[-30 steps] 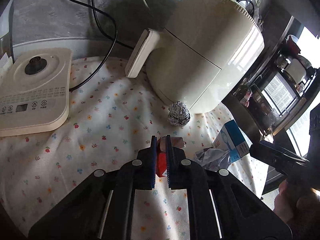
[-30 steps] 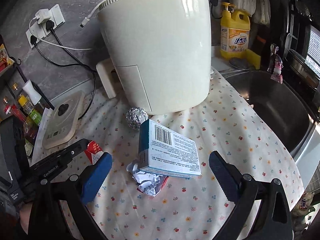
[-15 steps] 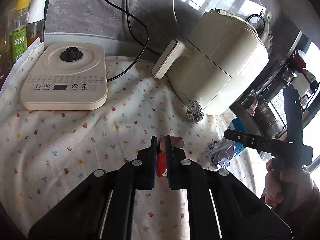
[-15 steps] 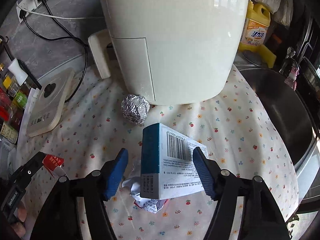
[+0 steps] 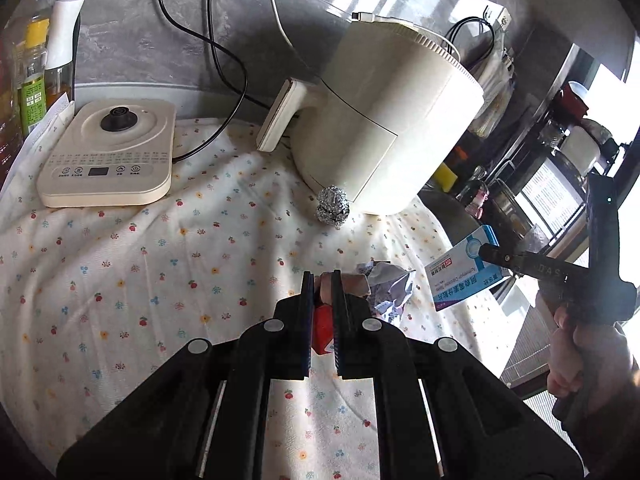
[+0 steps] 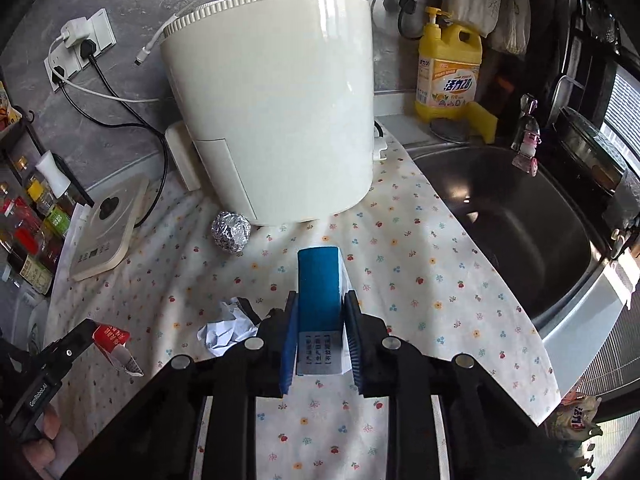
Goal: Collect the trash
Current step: 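Carry the red carton and blue box to the white bin and open both tools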
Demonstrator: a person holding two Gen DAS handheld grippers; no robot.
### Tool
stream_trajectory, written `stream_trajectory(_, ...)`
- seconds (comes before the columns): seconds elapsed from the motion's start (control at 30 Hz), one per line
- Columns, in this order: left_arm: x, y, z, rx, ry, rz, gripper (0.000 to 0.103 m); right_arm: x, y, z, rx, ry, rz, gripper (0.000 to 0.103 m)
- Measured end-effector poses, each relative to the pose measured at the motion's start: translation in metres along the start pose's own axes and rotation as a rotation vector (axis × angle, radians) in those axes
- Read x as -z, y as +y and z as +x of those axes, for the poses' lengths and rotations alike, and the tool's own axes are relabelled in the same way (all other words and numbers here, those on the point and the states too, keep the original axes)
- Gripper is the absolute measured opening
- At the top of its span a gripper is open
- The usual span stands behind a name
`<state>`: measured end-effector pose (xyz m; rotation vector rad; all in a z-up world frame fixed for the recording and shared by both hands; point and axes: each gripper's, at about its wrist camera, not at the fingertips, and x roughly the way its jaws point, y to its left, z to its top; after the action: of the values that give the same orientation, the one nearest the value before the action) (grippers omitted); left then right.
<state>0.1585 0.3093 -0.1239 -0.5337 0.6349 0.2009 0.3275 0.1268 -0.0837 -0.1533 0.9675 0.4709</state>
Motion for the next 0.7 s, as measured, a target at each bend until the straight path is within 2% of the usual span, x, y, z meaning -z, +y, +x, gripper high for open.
stream_trajectory(0.33,0.027,-0.082,0.011,0.084,0.062,0.099,0.009,0.050,-0.092,-0.080,-0.033,-0.059,0.156,0.022)
stream_trajectory(0.53,0.054,-0.146,0.035,0.162,0.137,0.178,0.009,0.106,-0.165,-0.129,0.022,-0.067,0.280,0.023)
stream_trajectory(0.7,0.084,-0.200,0.054,0.230,0.208,0.254,0.009,0.160,-0.233,-0.166,0.105,-0.066,0.409,0.023)
